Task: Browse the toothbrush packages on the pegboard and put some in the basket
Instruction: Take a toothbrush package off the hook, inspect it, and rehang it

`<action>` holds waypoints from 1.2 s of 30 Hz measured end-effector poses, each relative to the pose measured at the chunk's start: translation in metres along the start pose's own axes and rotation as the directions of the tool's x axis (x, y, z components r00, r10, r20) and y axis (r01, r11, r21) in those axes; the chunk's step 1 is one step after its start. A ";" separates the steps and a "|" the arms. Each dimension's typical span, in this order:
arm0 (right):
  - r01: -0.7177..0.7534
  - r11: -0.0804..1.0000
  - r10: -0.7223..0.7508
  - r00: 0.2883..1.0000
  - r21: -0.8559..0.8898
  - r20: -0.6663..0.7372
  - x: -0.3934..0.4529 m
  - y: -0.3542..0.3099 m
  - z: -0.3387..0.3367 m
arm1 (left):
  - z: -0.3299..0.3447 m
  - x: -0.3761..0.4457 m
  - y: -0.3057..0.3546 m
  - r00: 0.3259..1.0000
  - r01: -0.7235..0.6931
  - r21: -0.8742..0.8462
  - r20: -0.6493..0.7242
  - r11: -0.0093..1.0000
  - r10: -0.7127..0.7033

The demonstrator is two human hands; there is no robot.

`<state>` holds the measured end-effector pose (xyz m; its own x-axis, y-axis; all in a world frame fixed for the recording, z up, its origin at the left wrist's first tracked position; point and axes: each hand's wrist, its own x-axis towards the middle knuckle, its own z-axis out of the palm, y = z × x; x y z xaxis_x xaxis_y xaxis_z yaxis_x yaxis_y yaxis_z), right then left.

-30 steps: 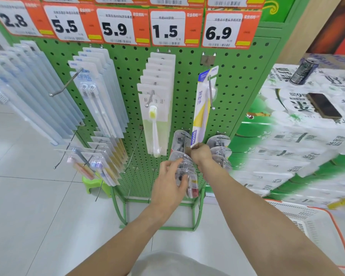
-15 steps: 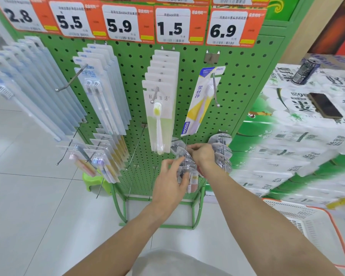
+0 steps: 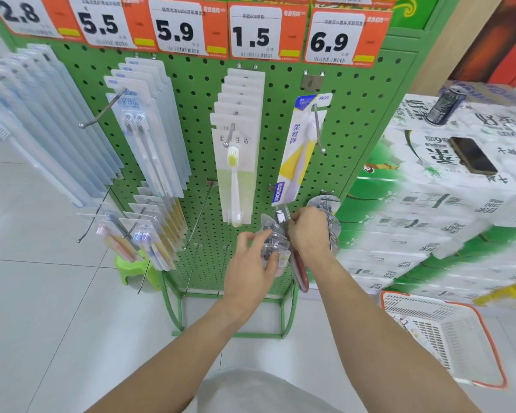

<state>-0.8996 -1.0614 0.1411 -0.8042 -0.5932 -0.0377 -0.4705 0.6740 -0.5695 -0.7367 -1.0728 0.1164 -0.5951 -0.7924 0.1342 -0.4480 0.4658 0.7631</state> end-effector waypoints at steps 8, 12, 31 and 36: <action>0.016 1.000 -0.017 0.999 -0.027 -0.033 -0.031 0.003 -0.020 | -0.004 -0.003 0.005 1.000 -0.007 0.032 -0.002 0.999 0.008; 0.027 0.999 -0.029 0.994 -0.024 -0.103 -0.048 0.008 -0.034 | -0.006 -0.003 0.004 1.000 -0.006 0.059 0.004 0.998 0.006; -0.084 0.859 0.262 0.920 0.504 -0.292 -0.122 0.025 -0.071 | -0.002 -0.001 0.018 0.995 0.016 -0.009 -0.096 1.000 -0.017; -0.076 0.859 0.257 0.920 0.507 -0.297 -0.128 0.030 -0.070 | 0.006 0.002 0.015 0.989 0.041 -0.008 -0.144 0.999 -0.042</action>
<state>-0.8358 -0.9343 0.1868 -0.9683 -0.2419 0.0627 -0.1586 0.4011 -0.9022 -0.7489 -1.0653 0.1243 -0.4734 -0.8597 0.1918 -0.4672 0.4297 0.7727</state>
